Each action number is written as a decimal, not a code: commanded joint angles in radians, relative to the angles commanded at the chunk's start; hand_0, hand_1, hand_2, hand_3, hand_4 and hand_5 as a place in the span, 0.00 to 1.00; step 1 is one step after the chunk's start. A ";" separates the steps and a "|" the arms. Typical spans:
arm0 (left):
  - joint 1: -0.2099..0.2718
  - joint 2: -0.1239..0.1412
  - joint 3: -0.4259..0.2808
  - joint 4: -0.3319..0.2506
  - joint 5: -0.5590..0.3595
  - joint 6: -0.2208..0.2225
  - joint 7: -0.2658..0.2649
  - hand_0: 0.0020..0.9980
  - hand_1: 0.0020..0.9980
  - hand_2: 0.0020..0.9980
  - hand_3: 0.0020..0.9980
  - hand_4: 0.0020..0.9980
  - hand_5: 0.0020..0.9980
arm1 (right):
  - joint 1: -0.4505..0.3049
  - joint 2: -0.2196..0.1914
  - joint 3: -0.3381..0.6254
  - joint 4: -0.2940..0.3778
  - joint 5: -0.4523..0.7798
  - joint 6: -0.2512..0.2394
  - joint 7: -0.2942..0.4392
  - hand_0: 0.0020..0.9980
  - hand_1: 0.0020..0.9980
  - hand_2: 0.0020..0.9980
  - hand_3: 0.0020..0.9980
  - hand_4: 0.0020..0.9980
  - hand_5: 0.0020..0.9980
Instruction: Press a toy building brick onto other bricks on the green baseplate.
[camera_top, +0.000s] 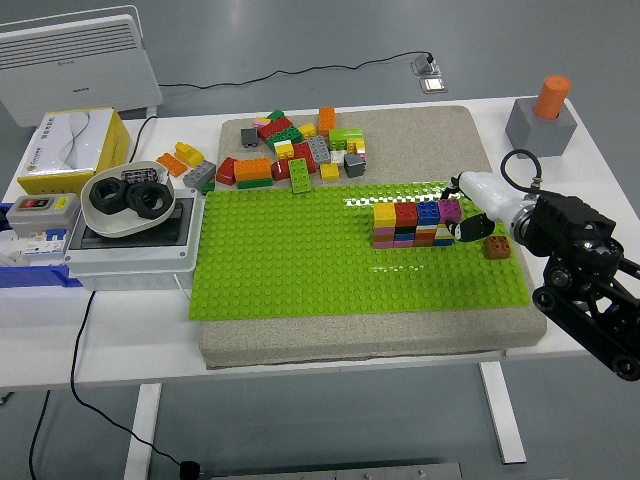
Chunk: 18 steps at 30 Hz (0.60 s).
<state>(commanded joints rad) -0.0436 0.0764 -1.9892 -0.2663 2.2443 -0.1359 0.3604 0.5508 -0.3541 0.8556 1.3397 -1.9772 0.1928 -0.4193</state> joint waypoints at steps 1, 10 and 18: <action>0.000 0.000 0.000 0.000 0.000 0.000 0.000 0.77 0.70 0.61 0.48 0.54 0.57 | 0.000 0.000 0.001 0.000 0.003 0.002 -0.001 0.78 0.78 0.81 0.67 0.67 0.18; 0.000 -0.001 -0.001 0.002 0.002 -0.001 0.001 0.77 0.70 0.61 0.48 0.53 0.57 | -0.001 -0.004 0.011 0.007 0.022 0.013 0.000 0.78 0.78 0.82 0.76 0.71 0.16; 0.000 0.000 0.004 0.003 0.007 -0.002 0.001 0.77 0.70 0.61 0.48 0.53 0.57 | -0.014 -0.003 0.044 0.022 0.008 -0.012 0.019 0.79 0.79 0.85 0.96 0.95 0.31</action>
<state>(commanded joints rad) -0.0434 0.0766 -1.9856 -0.2634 2.2516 -0.1382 0.3618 0.5367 -0.3566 0.8996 1.3615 -1.9692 0.1810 -0.4008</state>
